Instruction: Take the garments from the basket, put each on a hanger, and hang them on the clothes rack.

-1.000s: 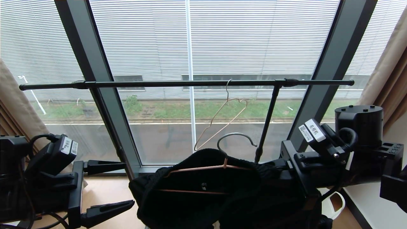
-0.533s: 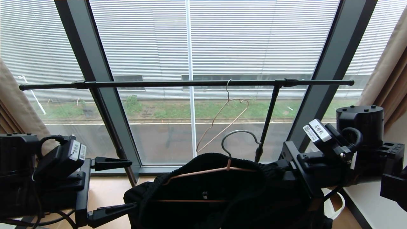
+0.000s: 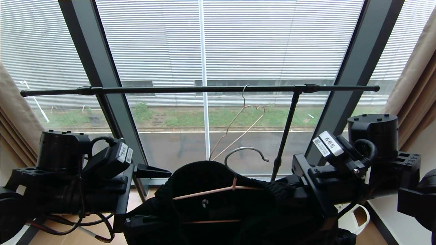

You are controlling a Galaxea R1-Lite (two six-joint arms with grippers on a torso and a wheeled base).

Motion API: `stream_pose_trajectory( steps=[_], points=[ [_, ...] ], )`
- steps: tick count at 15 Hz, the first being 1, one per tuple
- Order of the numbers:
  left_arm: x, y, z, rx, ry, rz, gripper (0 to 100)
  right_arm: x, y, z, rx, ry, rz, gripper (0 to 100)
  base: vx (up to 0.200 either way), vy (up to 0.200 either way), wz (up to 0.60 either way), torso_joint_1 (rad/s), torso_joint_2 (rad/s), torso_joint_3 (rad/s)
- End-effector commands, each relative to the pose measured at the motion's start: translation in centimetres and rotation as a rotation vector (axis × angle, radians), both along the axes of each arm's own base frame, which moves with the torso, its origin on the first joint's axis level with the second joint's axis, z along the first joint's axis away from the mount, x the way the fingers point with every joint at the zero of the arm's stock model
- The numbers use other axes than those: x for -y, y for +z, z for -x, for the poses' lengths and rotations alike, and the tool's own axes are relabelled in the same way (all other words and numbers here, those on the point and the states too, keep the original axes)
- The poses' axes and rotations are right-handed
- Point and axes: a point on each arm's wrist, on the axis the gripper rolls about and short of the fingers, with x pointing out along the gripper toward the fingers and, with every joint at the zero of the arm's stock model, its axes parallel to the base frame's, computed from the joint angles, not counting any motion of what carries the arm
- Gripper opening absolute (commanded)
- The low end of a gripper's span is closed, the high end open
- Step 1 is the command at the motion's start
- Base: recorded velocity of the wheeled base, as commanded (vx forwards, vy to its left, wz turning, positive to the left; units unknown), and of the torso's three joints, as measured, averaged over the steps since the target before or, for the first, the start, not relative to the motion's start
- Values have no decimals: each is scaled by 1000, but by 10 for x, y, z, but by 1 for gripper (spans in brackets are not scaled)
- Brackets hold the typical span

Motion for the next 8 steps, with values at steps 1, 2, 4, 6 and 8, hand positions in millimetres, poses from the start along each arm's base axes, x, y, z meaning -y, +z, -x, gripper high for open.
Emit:
stream_pose_trajectory(
  steps=[1, 2, 4, 6, 8],
  points=[
    [8, -4, -13, -30, -12, 1, 100, -6, -7, -3, -20, 13, 11, 0, 0, 0, 0, 0, 0, 0],
    [14, -4, -13, -44, -26, 5, 100, -7, -10, -6, -28, 13, 17, 0, 0, 0, 0, 0, 0, 0],
    [18, -6, -12, -55, -42, 2, 100, -12, -8, -6, -20, 28, 12, 0, 0, 0, 0, 0, 0, 0],
    [19, -9, -12, -70, -46, -2, 100, -15, -2, -7, 1, 37, -2, 0, 0, 0, 0, 0, 0, 0],
    [19, -11, -11, -76, -46, -4, 100, -15, 0, -7, 5, 40, -6, 0, 0, 0, 0, 0, 0, 0]
  ],
)
